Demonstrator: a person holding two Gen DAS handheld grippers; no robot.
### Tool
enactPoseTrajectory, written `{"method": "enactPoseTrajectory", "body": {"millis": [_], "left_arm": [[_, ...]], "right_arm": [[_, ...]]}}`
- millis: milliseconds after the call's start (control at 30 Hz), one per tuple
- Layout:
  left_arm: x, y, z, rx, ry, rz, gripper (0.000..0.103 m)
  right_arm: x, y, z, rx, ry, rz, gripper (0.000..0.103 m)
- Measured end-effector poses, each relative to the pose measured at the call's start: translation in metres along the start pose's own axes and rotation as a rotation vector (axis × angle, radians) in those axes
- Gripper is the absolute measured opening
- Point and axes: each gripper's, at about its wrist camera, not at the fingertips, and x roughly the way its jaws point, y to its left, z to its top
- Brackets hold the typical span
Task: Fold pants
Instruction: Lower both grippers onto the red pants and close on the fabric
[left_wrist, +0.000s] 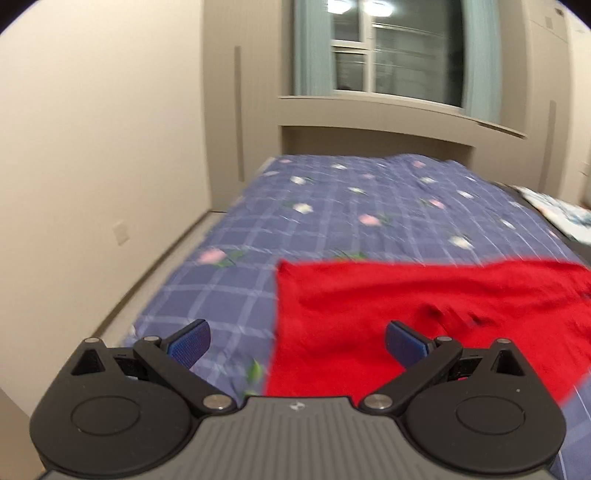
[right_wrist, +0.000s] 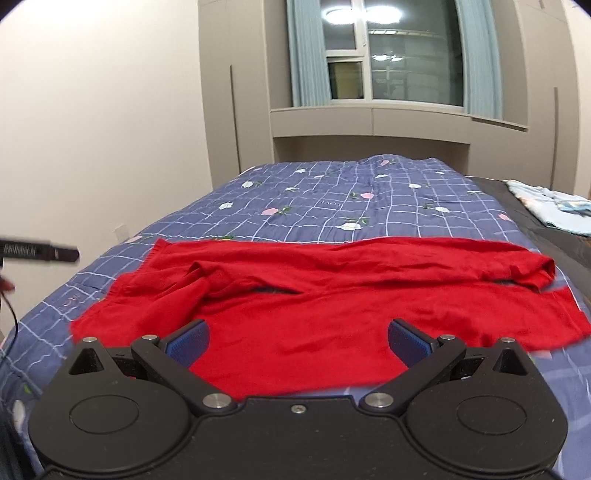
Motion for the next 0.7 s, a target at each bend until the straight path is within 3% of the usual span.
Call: {"method": "enactPoseTrajectory", "body": {"millis": [133,333,533,700], "left_arm": [[0.047,0.008,0.036,0.017,-0.002,0.018,0.103],[0.130,-0.007,0.069,0.194,0.029,-0.039,0.103],[0.199,-0.033,0.075,0.303,0.094,-0.228,0.103],[0.253,-0.064,0.072,0.449,0.152,-0.291,0.103]], "right_arm": [[0.037,-0.031,0.027,-0.071,0.042,0.050,0.103],[0.110,-0.087,0.069,-0.189,0.134,0.064,0.103],[0.198,-0.121,0.099,-0.394,0.183,-0.024,0.103],[0.263,-0.140,0.117,-0.474,0.265,0.029,0.099]]}}
